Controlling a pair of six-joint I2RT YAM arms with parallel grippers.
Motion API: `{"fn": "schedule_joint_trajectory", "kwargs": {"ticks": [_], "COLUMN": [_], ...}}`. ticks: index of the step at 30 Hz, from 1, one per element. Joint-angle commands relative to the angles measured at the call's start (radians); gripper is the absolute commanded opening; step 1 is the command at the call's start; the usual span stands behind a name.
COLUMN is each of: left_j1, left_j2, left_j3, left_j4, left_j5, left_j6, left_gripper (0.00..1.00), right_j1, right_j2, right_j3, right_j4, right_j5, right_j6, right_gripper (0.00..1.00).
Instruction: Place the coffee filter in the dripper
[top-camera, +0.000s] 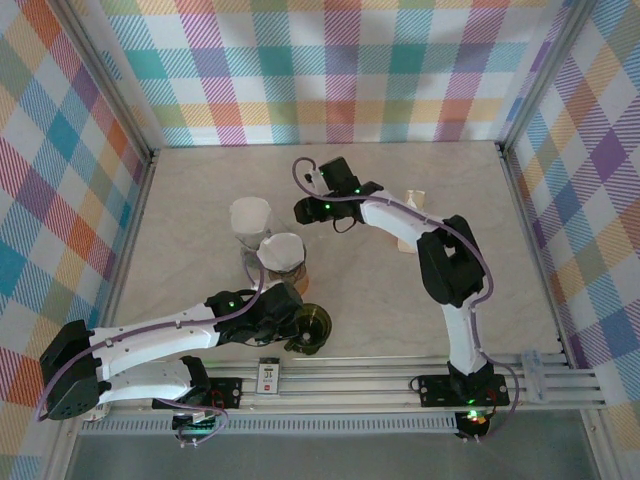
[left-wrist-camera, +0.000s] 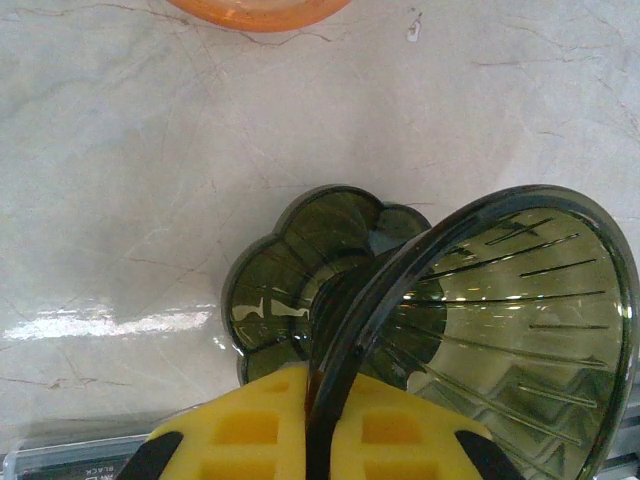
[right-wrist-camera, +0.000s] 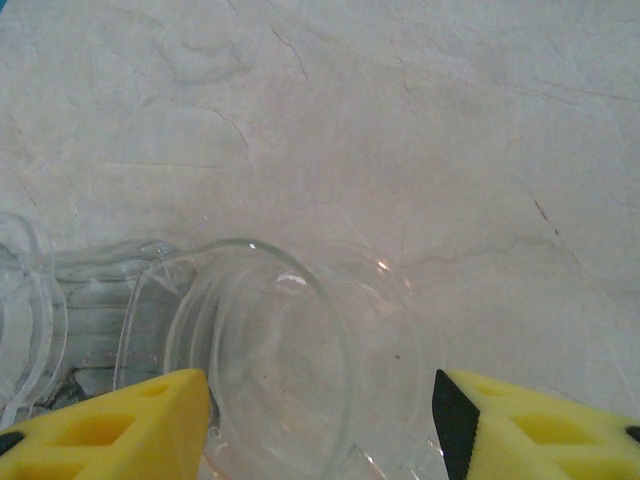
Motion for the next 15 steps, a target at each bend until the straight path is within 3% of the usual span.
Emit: {"fn": "schedule_joint_trajectory", "kwargs": {"ticks": [1, 9, 15], "left_j1": [-0.01, -0.008, -0.009], "left_j2": [0.012, 0.03, 0.035], "left_j3": [-0.007, -0.002, 0.001], "left_j4": [0.014, 0.022, 0.018], "left_j5": [-0.011, -0.006, -0.008], "left_j6": [-0.01, -0.008, -0.008], "left_gripper": [0.0, 0.0, 0.0], "right_j1": [0.0, 0.0, 0.004], "right_j2": [0.036, 0.082, 0.083], "right_j3": [0.068, 0.118, 0.117], "right_j4": [-0.065, -0.112, -0.117], "right_j5": [-0.022, -0.016, 0.007], "right_j6": [-0.014, -0.027, -0.027], "right_gripper": [0.59, 0.51, 0.38]}}
